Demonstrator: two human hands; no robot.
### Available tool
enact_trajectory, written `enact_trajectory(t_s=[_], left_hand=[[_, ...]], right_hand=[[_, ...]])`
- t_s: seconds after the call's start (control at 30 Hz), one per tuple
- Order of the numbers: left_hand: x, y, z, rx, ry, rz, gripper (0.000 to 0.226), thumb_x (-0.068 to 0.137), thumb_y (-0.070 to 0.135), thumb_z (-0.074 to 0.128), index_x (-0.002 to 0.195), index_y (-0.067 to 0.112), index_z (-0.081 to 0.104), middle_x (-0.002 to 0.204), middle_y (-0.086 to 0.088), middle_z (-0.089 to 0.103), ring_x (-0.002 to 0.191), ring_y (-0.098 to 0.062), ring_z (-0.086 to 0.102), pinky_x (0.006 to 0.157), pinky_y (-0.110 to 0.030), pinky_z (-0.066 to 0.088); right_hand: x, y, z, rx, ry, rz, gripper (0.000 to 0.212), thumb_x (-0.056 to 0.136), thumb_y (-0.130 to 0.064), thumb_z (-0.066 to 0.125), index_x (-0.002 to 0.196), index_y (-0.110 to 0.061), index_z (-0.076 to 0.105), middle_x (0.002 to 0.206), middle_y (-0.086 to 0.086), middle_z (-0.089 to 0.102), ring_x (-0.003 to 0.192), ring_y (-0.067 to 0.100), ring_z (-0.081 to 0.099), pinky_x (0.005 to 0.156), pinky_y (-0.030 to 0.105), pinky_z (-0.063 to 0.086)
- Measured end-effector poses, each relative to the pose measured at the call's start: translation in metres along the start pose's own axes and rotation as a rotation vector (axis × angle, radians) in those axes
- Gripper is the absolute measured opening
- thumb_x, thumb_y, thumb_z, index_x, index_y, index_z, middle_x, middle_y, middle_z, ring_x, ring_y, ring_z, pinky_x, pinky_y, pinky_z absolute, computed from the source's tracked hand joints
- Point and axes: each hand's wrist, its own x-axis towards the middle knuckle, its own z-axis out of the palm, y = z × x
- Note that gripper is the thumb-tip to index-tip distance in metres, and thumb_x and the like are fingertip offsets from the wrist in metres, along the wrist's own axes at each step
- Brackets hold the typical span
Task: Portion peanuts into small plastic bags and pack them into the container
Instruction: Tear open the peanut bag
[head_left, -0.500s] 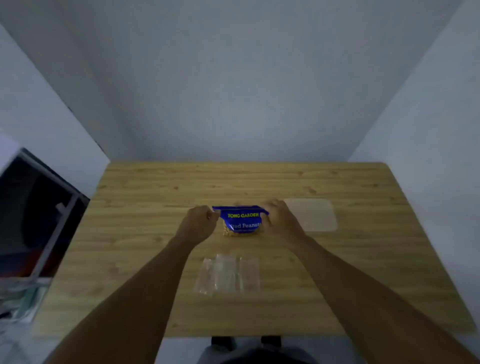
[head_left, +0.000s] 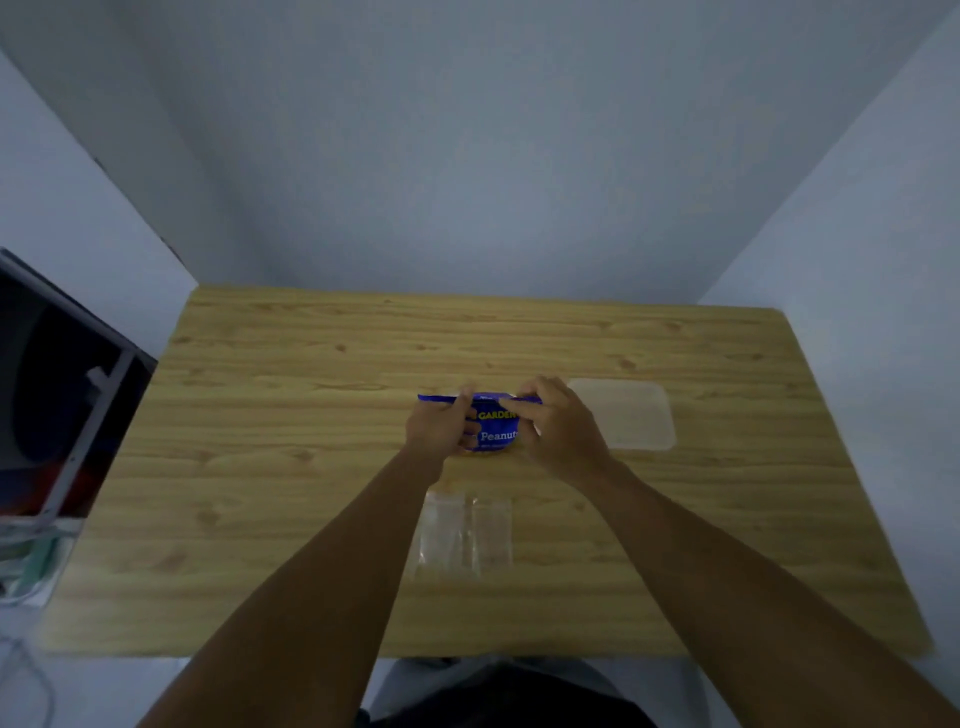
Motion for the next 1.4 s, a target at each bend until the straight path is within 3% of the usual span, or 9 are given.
enact_trajectory(t_s=[0.13,0.53,0.67,0.8,0.97,1.17,1.4], left_hand=[[0.004,-0.004,0.0,-0.061,-0.021,0.002,0.041,0.092,0.045,0.064,0.089,0.005,0.073,0.084,-0.011,0.075,0.064,-0.017,0.066,0.054,-0.024,0.047],[0.009,-0.014,0.001,-0.054,0.0,0.089,0.026,0.096,0.028,0.063,0.082,0.007,0.071,0.083,-0.011,0.074,0.06,-0.017,0.066,0.046,-0.021,0.044],[0.012,-0.01,0.004,-0.066,0.045,0.022,0.019,0.092,0.024,0.066,0.079,0.011,0.071,0.082,-0.008,0.075,0.062,-0.016,0.066,0.048,-0.021,0.044],[0.011,-0.006,0.009,-0.165,0.083,-0.012,0.016,0.089,0.016,0.063,0.081,0.005,0.071,0.077,-0.012,0.074,0.059,-0.017,0.065,0.052,-0.023,0.047],[0.011,-0.008,0.01,-0.281,0.068,-0.076,0.014,0.087,0.009,0.06,0.086,-0.001,0.07,0.073,-0.013,0.072,0.061,-0.02,0.066,0.052,-0.023,0.048],[0.015,-0.01,0.006,-0.288,0.018,-0.077,0.013,0.086,0.005,0.058,0.085,-0.001,0.07,0.073,-0.014,0.072,0.064,-0.021,0.066,0.056,-0.025,0.048],[0.014,-0.014,0.008,-0.333,0.006,-0.012,0.013,0.091,0.007,0.058,0.09,0.002,0.07,0.08,-0.015,0.073,0.068,-0.018,0.066,0.06,-0.025,0.049]], right_hand=[[-0.001,0.005,0.0,0.0,0.019,-0.03,0.037,0.082,-0.007,0.058,0.112,-0.011,0.077,0.107,0.004,0.068,0.1,0.025,0.061,0.08,0.036,0.055],[0.002,0.004,-0.003,0.022,0.035,-0.059,0.037,0.083,-0.007,0.052,0.112,-0.007,0.075,0.105,0.004,0.066,0.1,0.025,0.061,0.081,0.037,0.055],[0.003,0.005,-0.004,0.023,0.036,-0.059,0.034,0.082,-0.003,0.057,0.11,-0.007,0.074,0.104,0.004,0.066,0.1,0.025,0.061,0.082,0.035,0.055],[0.009,0.003,-0.006,0.06,0.032,-0.013,0.02,0.089,-0.012,0.058,0.101,-0.011,0.074,0.099,0.0,0.065,0.098,0.02,0.059,0.08,0.035,0.054],[0.033,-0.008,-0.015,0.088,-0.166,0.017,0.018,0.097,-0.027,0.062,0.098,-0.017,0.076,0.093,-0.002,0.069,0.09,0.019,0.059,0.08,0.042,0.052],[0.059,-0.013,-0.026,0.103,-0.395,0.035,0.018,0.095,-0.028,0.065,0.094,-0.02,0.081,0.089,-0.007,0.075,0.081,0.012,0.066,0.074,0.036,0.056],[0.079,-0.015,-0.024,0.094,-0.516,0.059,0.016,0.094,-0.03,0.066,0.084,-0.025,0.078,0.08,-0.008,0.072,0.073,0.012,0.067,0.067,0.036,0.057]])
